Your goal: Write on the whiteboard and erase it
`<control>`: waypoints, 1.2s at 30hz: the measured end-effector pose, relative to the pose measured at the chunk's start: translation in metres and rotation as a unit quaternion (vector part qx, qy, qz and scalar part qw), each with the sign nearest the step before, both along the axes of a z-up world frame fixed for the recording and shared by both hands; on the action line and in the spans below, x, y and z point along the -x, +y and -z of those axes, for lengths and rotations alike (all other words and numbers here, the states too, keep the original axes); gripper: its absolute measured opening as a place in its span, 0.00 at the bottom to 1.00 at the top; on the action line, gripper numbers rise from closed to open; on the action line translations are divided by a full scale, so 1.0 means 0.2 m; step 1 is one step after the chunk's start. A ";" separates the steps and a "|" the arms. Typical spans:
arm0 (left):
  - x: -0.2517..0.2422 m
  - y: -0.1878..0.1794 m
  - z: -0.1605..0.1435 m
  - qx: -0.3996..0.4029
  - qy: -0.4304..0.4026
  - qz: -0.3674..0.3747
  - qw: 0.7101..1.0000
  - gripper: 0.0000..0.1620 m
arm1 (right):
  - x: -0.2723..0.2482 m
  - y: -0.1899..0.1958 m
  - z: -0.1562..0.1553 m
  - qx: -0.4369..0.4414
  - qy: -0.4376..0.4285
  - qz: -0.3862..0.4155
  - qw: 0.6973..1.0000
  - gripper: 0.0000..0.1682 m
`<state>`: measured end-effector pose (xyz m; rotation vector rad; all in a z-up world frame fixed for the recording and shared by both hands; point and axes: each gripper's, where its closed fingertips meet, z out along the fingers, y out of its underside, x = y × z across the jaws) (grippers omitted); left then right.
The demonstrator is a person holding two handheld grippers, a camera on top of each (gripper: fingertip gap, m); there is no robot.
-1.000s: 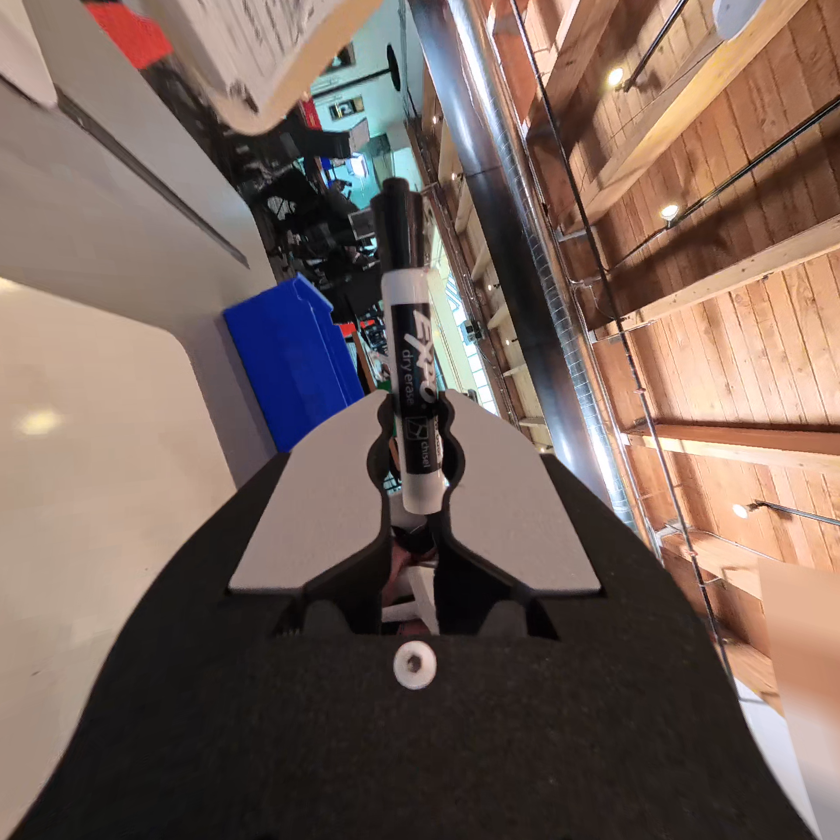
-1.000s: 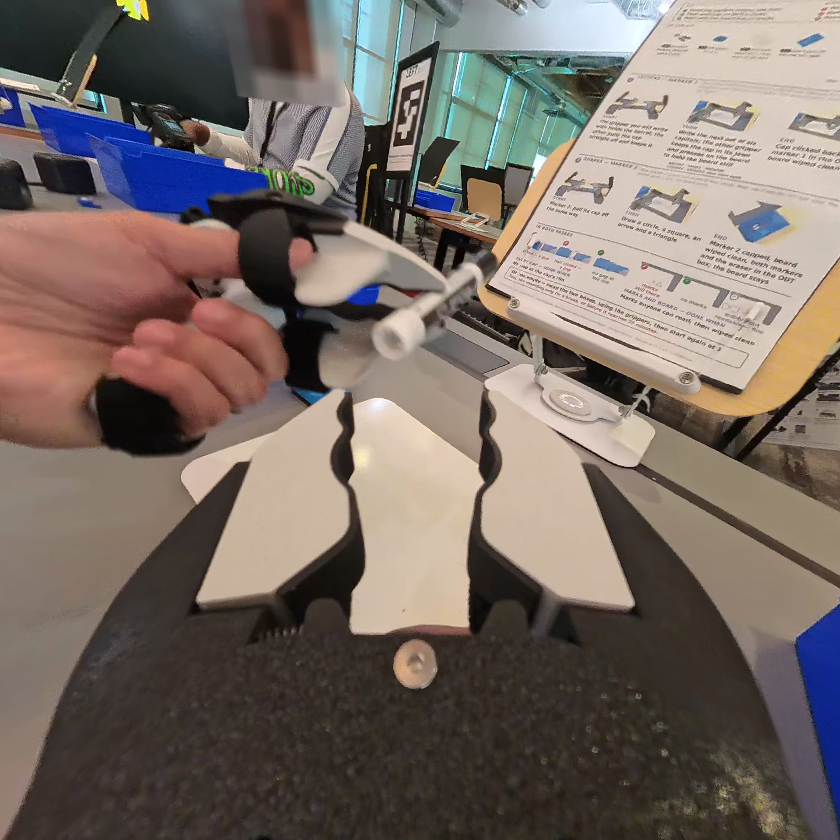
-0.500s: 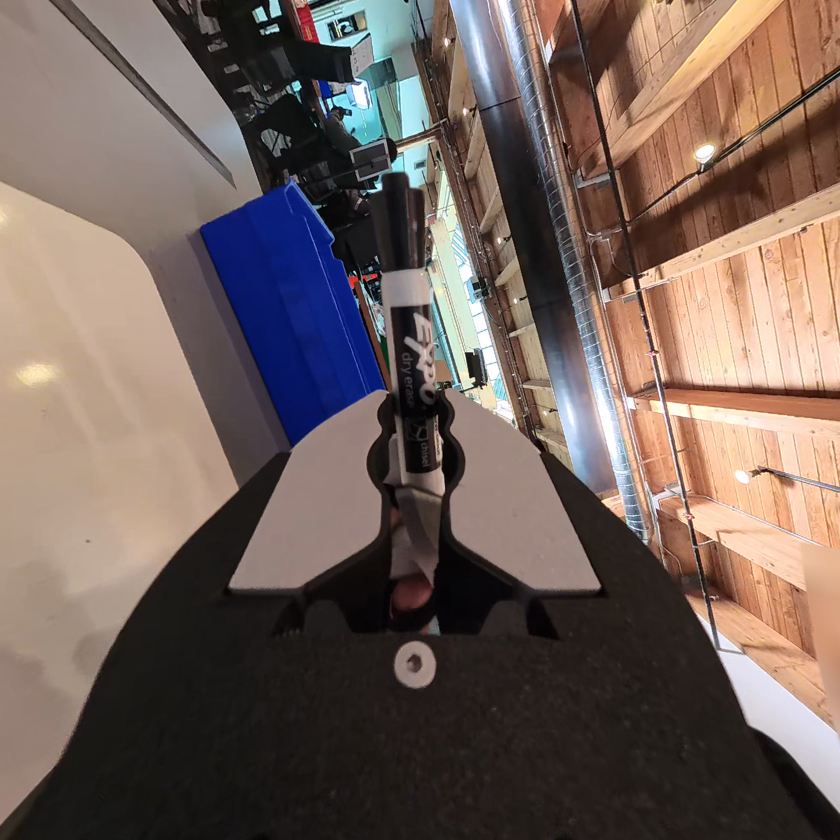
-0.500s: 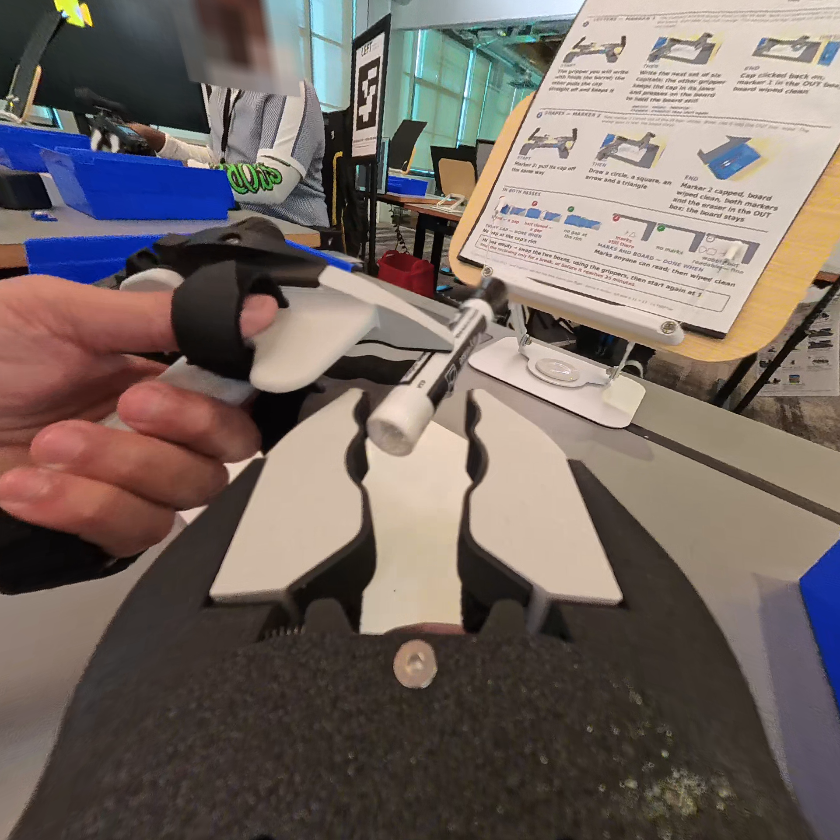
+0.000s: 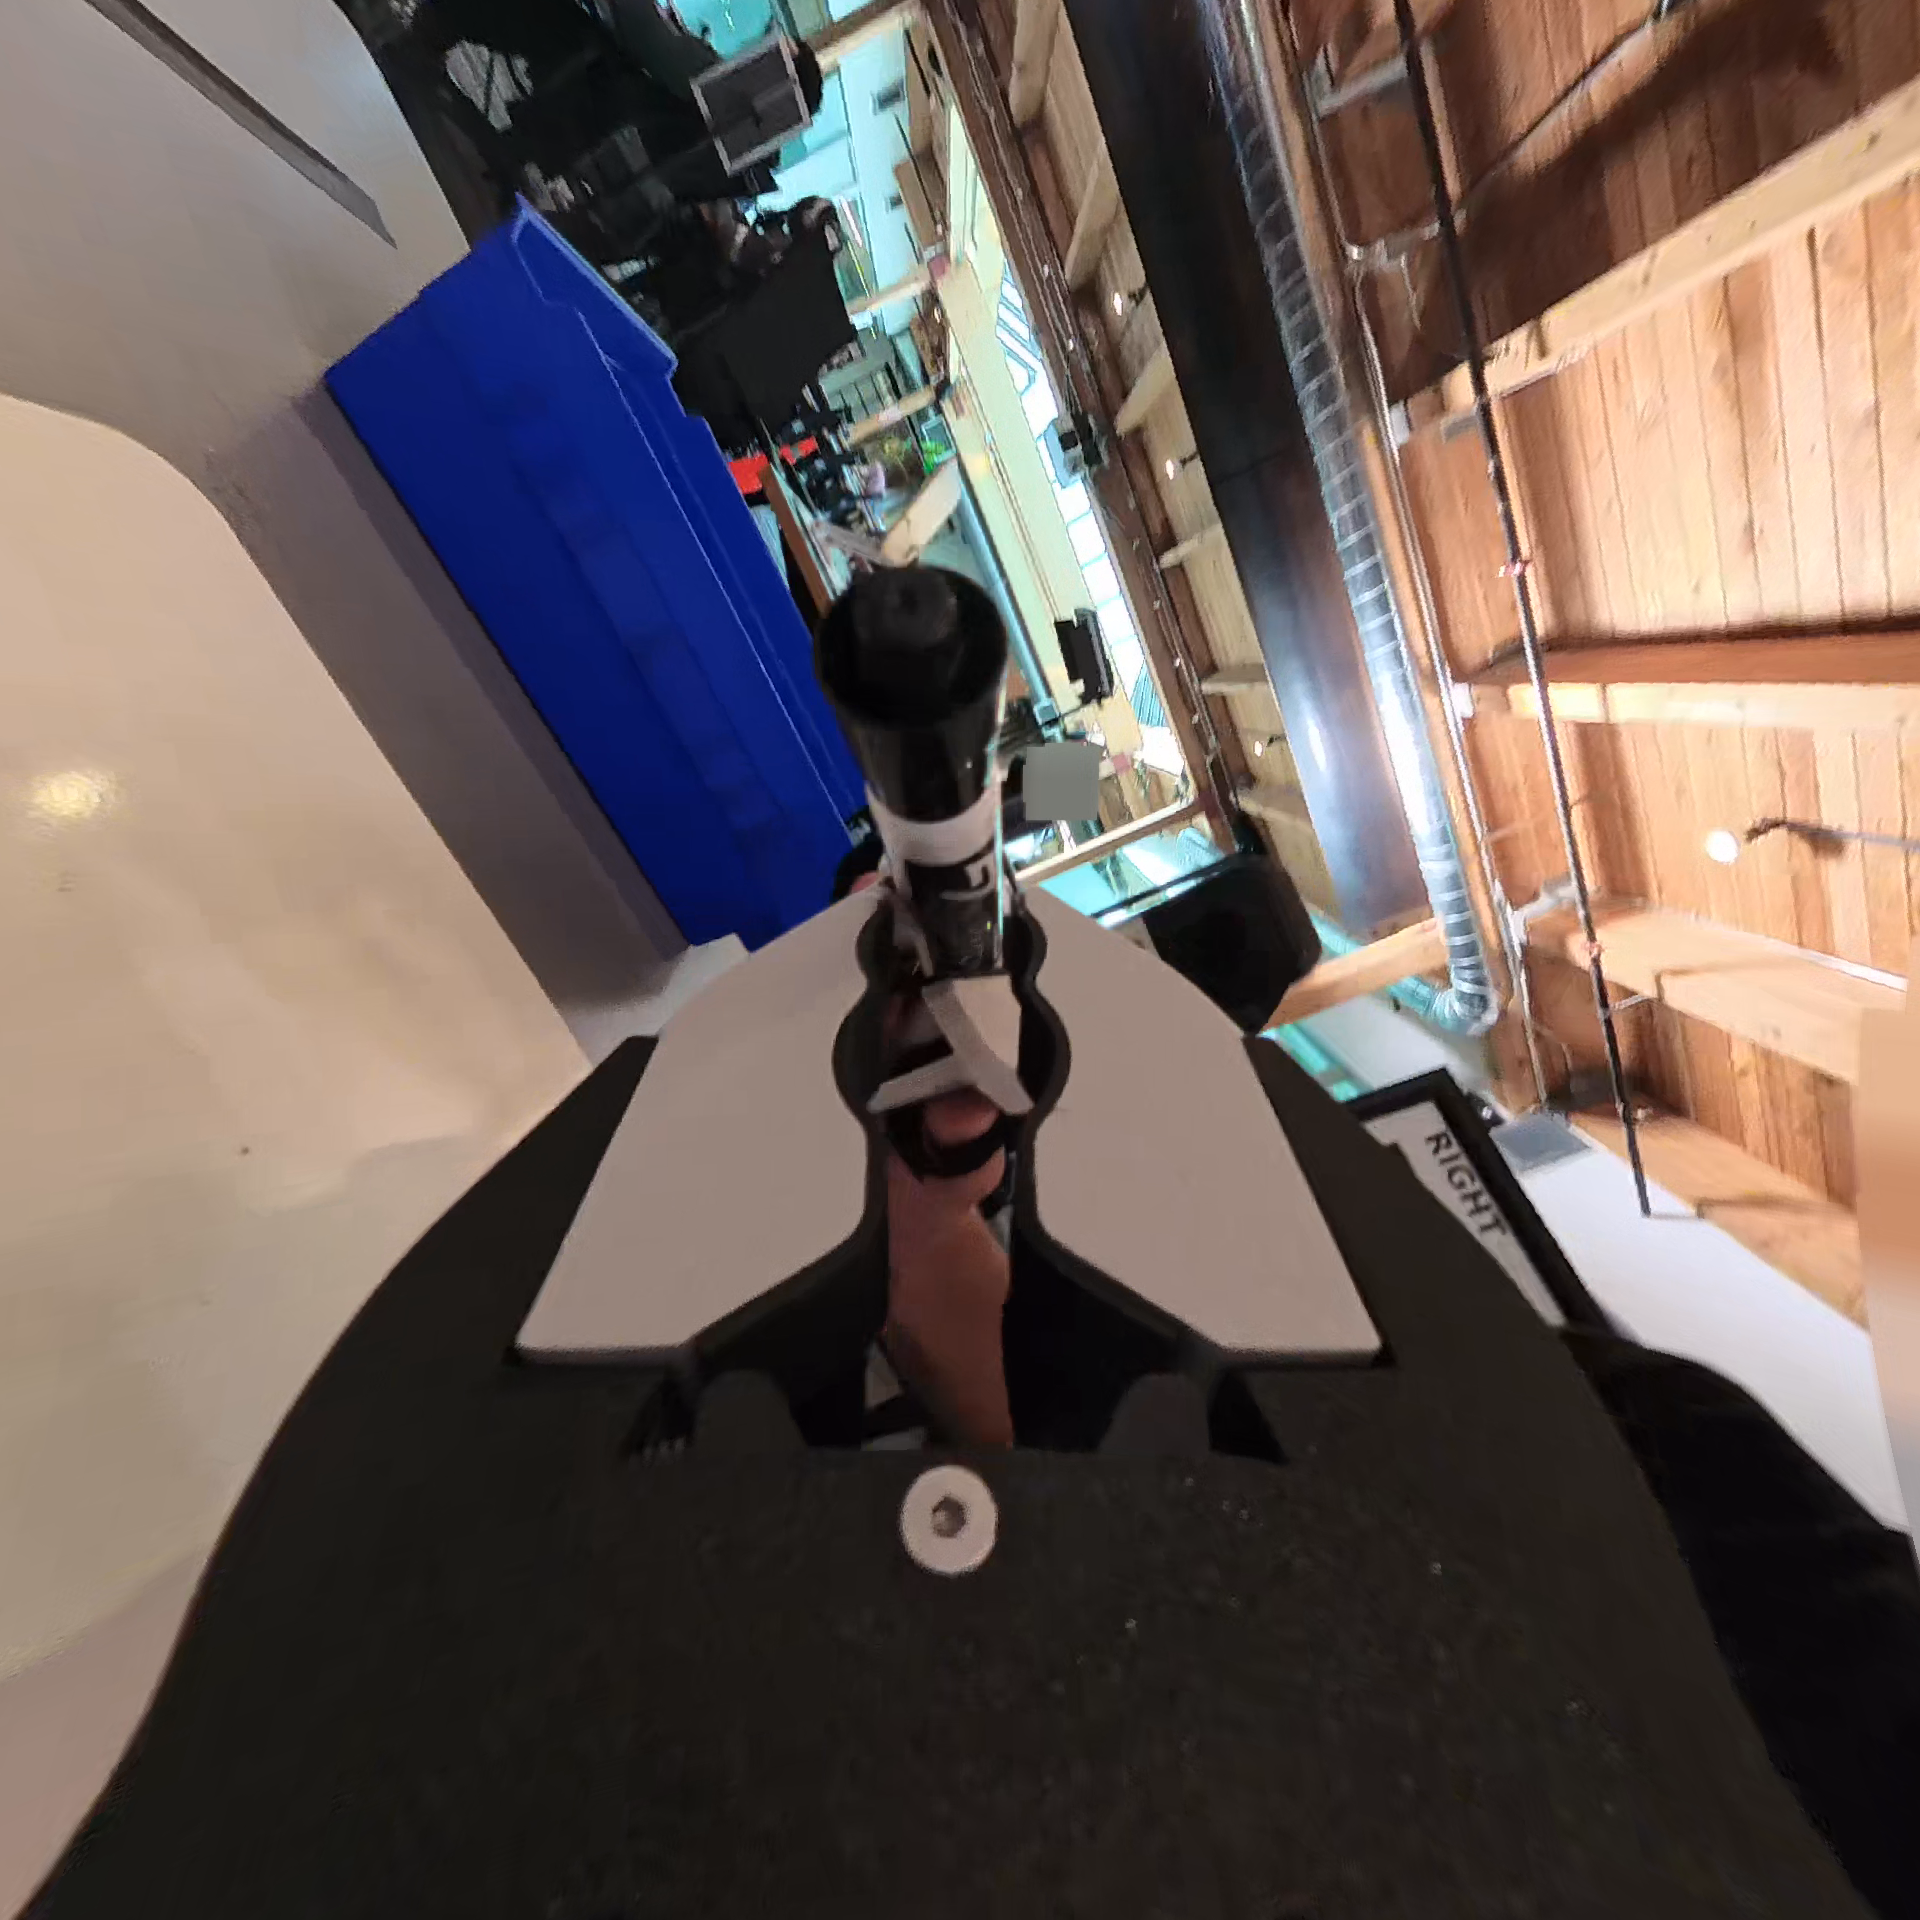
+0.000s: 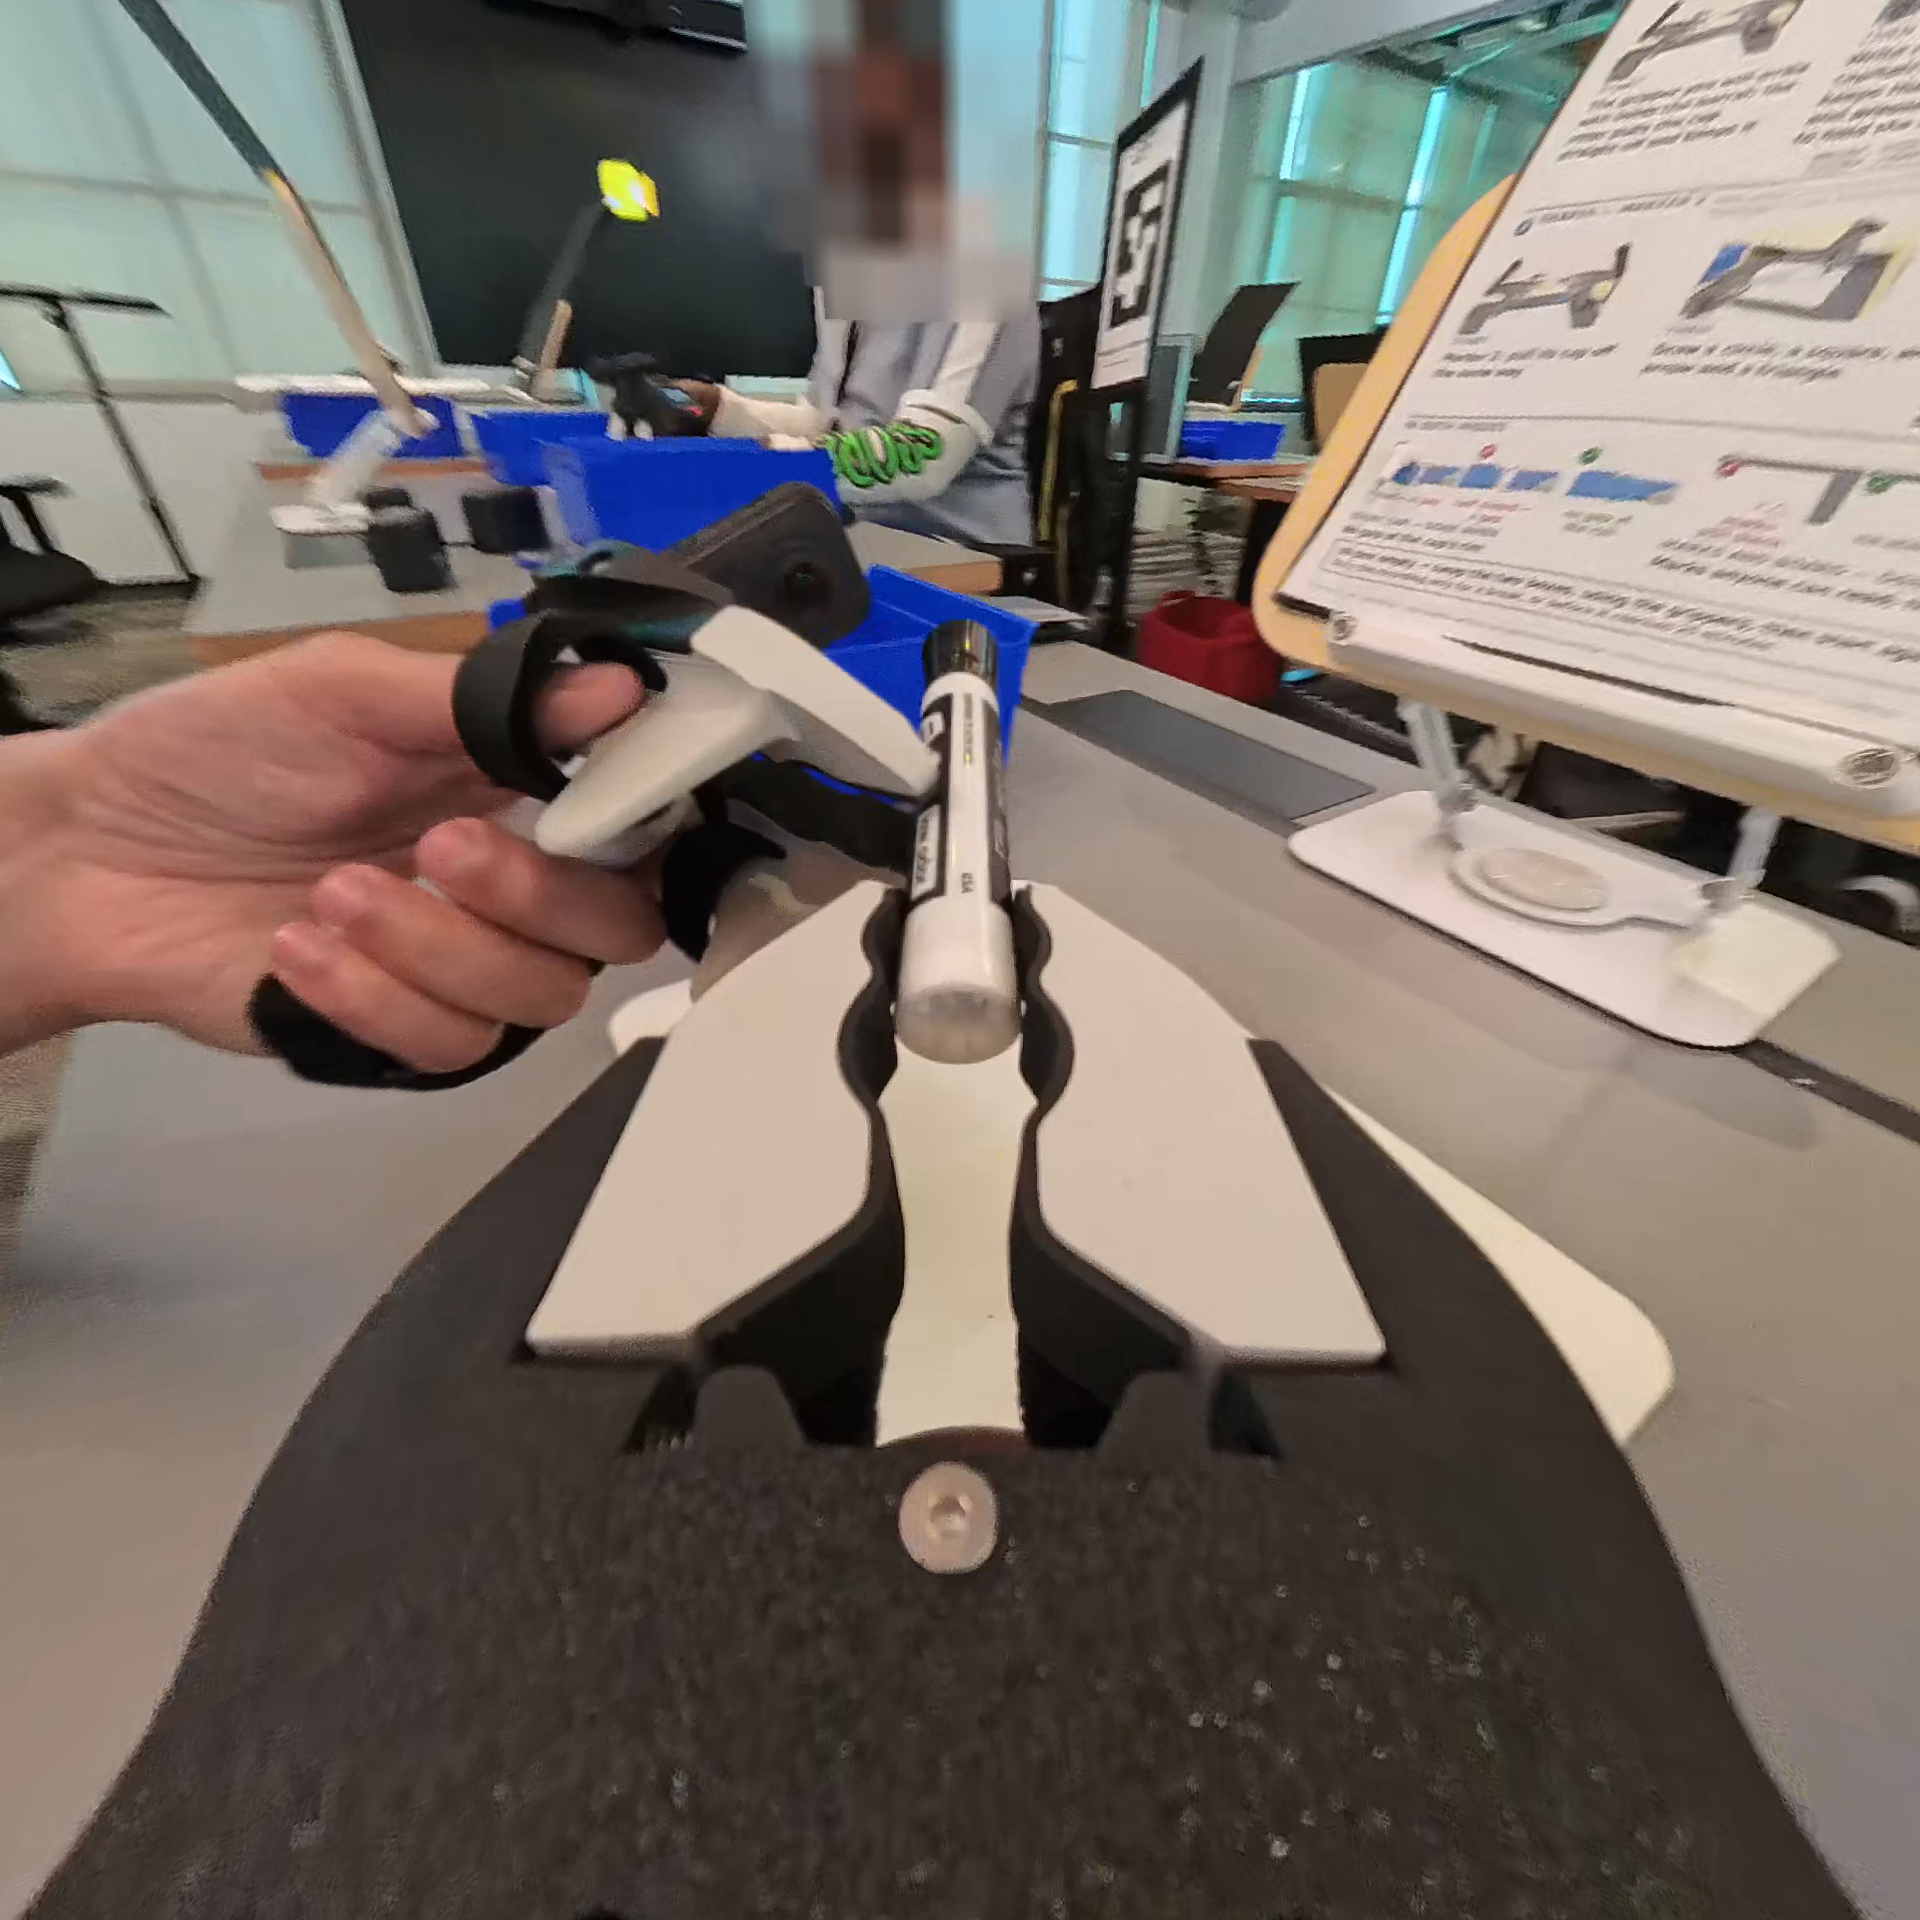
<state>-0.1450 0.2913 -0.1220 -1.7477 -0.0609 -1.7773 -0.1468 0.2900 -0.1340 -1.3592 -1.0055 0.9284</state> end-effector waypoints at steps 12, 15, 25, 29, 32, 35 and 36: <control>0.16 -0.10 0.05 -0.057 0.083 0.080 0.992 0.32 | -0.08 -0.10 0.05 0.089 -0.037 -0.151 0.984 0.12; 0.14 -0.13 0.06 -0.072 0.092 0.105 0.988 0.14 | -0.08 -0.13 0.06 0.090 -0.048 -0.171 0.980 0.12; 0.10 -0.11 0.02 -0.073 0.032 0.080 0.994 0.11 | -0.11 -0.10 0.01 0.068 -0.018 -0.159 0.985 0.12; 0.08 -0.10 0.01 -0.056 -0.012 0.073 0.996 0.11 | -0.11 -0.07 0.01 0.054 -0.020 -0.133 0.989 0.15; 0.05 -0.10 0.05 -0.051 0.003 0.078 0.996 0.11 | -0.12 -0.07 0.01 0.055 -0.015 -0.131 0.990 0.15; 0.04 -0.11 0.03 -0.052 -0.007 0.079 0.995 0.11 | -0.11 -0.08 0.01 0.056 -0.016 -0.139 0.989 0.14; 0.04 -0.11 0.03 -0.052 -0.009 0.081 0.995 0.11 | -0.11 -0.08 0.01 0.055 -0.016 -0.140 0.988 0.14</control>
